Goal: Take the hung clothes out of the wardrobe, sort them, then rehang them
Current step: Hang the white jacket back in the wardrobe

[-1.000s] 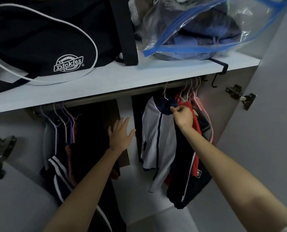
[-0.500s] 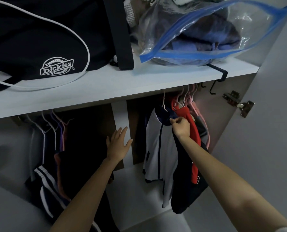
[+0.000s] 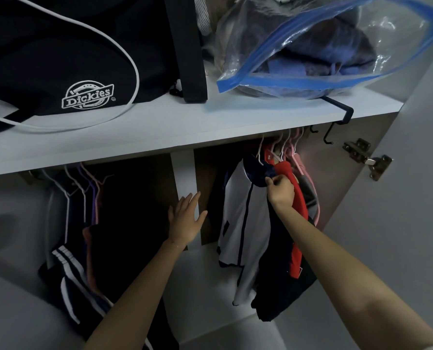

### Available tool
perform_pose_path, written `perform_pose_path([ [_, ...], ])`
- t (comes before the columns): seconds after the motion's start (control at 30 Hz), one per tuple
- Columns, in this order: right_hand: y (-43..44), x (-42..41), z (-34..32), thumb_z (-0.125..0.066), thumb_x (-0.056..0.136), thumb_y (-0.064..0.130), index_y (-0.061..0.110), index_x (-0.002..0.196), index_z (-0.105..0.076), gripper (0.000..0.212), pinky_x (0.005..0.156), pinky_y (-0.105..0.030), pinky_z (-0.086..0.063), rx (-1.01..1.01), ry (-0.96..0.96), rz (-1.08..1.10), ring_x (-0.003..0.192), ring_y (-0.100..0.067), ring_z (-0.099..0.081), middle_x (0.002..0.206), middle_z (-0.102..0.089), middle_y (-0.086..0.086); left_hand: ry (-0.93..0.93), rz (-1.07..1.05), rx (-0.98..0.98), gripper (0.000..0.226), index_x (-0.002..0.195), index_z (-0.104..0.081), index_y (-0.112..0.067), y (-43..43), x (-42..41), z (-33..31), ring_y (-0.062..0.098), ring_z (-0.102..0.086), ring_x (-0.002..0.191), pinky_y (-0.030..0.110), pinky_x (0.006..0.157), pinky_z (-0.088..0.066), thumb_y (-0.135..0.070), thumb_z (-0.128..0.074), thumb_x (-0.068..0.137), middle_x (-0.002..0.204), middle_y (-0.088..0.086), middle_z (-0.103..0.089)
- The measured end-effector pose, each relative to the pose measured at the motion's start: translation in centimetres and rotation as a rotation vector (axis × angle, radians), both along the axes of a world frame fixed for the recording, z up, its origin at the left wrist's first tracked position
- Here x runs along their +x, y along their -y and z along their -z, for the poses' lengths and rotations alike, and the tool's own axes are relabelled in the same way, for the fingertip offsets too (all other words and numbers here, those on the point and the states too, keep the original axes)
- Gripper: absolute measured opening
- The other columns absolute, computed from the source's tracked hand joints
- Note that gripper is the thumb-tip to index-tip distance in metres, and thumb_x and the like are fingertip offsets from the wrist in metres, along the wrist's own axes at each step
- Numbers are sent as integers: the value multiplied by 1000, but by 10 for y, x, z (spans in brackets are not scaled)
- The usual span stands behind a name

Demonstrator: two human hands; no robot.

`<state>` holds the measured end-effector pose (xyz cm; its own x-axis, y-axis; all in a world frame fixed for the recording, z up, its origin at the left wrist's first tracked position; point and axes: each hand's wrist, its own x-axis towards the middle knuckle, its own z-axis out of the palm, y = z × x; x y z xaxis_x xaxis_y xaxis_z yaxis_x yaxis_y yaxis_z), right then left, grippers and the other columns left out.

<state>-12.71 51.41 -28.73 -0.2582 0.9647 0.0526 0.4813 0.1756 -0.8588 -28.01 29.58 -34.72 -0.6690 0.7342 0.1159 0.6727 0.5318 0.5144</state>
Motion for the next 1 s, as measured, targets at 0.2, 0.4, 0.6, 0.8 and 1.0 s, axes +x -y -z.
perform_pose_path([
  [0.2,16,16,5,-63,94,22,5,117,-60,28,76,-30,-46,43,67,-95,98,-30,-64,107,-68,-12,-1,60,9,61,156,-21,-31,-8,8,5,20,-11,152,53,121,0,-46,-44,102,163,-1,-20],
  [0.4,44,50,1,-61,95,18,7,136,-51,44,92,-20,-38,110,121,-179,121,-24,-55,131,-59,-10,-4,210,1,61,157,-19,-30,-35,30,4,20,-10,151,51,121,-1,-47,-42,102,164,-3,-20],
  [0.6,67,119,1,-63,93,28,14,145,-44,58,107,-37,-35,276,338,-146,131,-30,-43,142,-51,-11,-50,388,47,65,157,-16,-28,-76,81,2,19,-6,152,52,121,0,-50,-42,101,164,-2,-17],
  [0.8,95,206,12,-59,93,39,18,150,-36,65,108,-44,-36,311,543,-37,135,-30,-38,148,-43,-9,-132,560,193,65,155,-30,-25,-89,163,7,26,-9,152,55,120,-3,-50,-45,97,162,2,-26],
  [1.0,128,297,12,-55,97,38,20,153,-27,66,115,-42,-28,292,595,77,143,-28,-28,155,-33,-7,-199,718,184,67,154,-31,-26,-90,246,0,24,-17,151,54,119,-7,-54,-44,94,160,1,-30],
])
